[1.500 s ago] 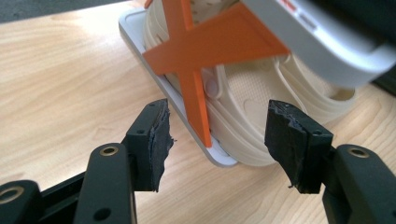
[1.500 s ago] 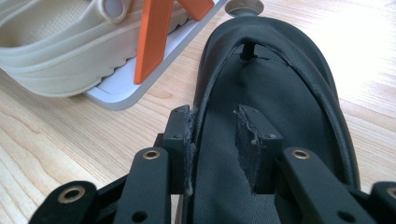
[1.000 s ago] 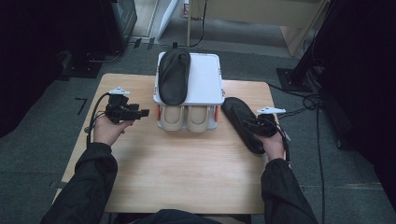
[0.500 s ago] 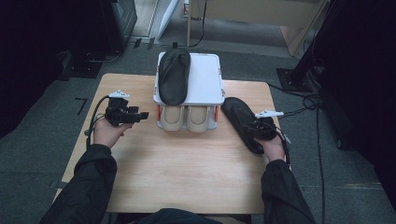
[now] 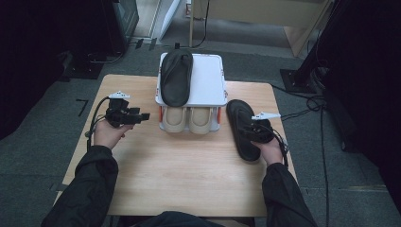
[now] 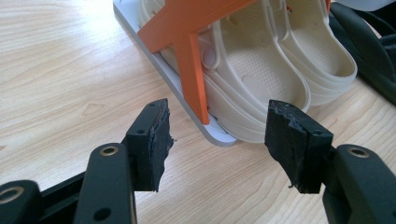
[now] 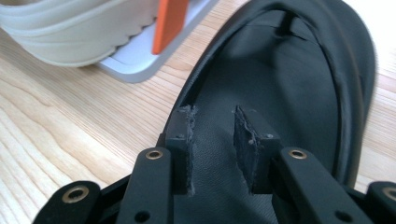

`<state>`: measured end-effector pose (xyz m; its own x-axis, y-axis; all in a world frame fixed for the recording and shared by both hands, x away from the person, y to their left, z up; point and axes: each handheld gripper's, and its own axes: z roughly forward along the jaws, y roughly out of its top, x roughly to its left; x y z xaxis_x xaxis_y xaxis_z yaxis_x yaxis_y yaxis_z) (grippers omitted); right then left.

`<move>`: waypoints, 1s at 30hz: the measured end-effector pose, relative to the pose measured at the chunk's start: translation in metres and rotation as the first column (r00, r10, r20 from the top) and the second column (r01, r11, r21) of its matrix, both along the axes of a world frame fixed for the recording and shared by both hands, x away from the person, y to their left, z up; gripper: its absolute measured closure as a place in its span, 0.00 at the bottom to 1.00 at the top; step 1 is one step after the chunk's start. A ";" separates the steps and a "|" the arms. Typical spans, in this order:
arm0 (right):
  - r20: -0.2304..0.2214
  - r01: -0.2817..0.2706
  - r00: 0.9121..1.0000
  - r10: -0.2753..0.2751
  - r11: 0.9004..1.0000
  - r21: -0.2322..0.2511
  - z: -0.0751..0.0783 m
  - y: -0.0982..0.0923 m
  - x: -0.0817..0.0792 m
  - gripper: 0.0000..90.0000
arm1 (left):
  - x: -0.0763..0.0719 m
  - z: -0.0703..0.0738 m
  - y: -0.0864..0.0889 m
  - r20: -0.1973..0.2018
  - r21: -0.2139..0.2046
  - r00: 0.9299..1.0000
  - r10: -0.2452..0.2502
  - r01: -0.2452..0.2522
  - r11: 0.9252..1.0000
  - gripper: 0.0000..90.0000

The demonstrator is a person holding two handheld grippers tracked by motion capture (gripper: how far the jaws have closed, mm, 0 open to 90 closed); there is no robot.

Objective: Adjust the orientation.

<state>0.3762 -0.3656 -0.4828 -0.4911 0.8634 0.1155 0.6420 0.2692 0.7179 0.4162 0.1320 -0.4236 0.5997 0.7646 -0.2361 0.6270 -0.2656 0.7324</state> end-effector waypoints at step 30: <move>0.090 0.081 0.992 -0.085 0.996 0.042 0.022 -0.033 0.013 0.62 | -0.007 -0.002 0.004 -0.006 -0.009 1.000 -0.005 0.005 1.000 0.45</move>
